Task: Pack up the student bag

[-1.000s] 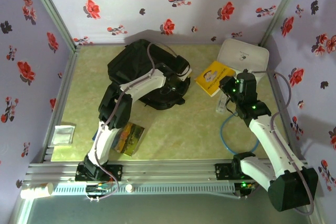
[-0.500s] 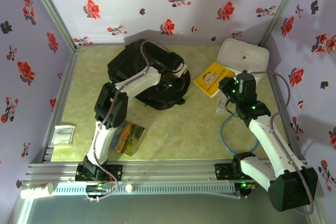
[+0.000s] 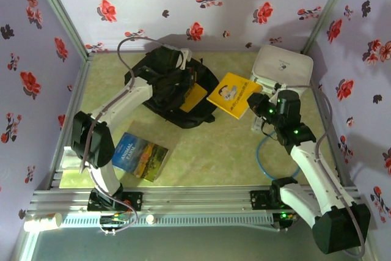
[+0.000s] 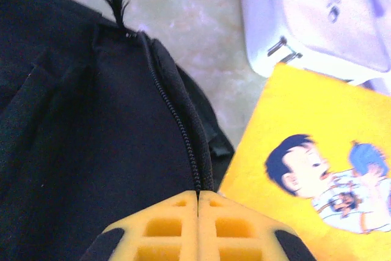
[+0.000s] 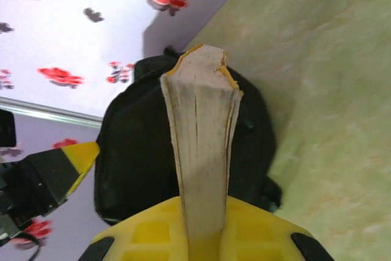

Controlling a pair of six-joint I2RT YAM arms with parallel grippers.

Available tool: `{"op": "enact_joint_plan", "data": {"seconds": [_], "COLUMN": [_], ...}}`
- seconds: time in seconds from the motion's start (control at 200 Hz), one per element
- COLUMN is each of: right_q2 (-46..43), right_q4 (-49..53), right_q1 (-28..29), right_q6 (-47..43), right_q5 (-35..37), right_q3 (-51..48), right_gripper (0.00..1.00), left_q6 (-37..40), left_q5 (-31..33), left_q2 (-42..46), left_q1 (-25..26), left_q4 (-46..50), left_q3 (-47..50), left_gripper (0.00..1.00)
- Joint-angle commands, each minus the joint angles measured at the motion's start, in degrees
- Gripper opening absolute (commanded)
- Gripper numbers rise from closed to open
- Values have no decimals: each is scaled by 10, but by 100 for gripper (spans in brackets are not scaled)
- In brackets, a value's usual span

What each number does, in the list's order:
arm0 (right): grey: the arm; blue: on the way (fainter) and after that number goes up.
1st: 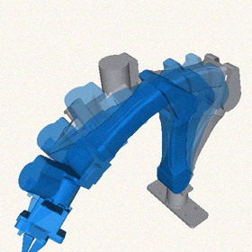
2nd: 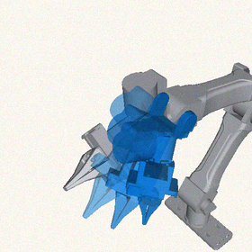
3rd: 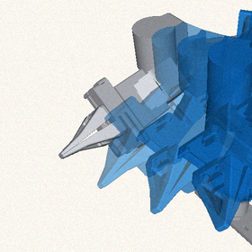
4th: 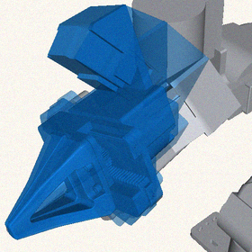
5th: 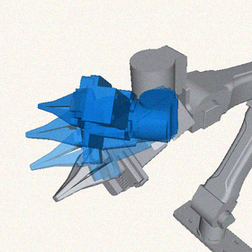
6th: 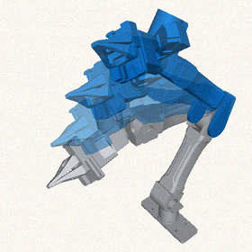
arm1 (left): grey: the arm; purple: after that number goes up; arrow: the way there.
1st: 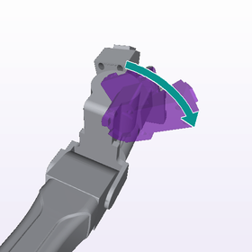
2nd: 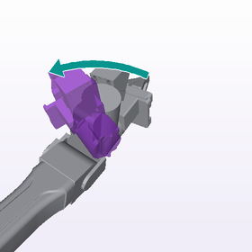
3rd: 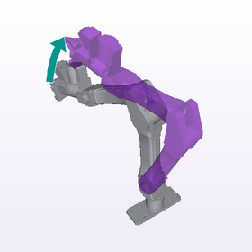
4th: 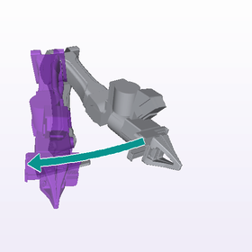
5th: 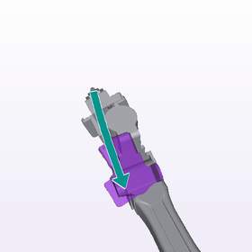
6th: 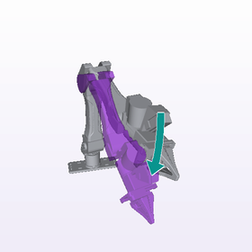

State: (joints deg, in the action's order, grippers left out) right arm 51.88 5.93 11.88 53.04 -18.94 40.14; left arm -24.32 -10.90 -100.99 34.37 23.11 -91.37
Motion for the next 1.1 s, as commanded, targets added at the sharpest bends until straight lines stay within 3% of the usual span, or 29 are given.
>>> {"op": "enact_joint_plan", "data": {"seconds": [0.0, 0.5, 0.845, 1.095], "right_q2": [9, 227, 433, 548], "right_q4": [-130, -249, -221, -255], "right_q1": [3, 126, 183, 201], "right_q6": [68, 138, 165, 198], "right_q5": [-60, 29, 139, 119], "right_q3": [-23, 19, 139, 218], "right_gripper": [0, 0, 0, 1], "left_q6": [-22, -59, -74, -85], "left_q5": [-36, -68, -75, -72], "left_q2": [25, 36, 49, 56], "left_q1": [6, 6, 6, 0], "left_q4": [-71, -115, -126, -129], "left_q3": [11, 33, 45, 48], "left_gripper": [0, 0, 0, 0]}}
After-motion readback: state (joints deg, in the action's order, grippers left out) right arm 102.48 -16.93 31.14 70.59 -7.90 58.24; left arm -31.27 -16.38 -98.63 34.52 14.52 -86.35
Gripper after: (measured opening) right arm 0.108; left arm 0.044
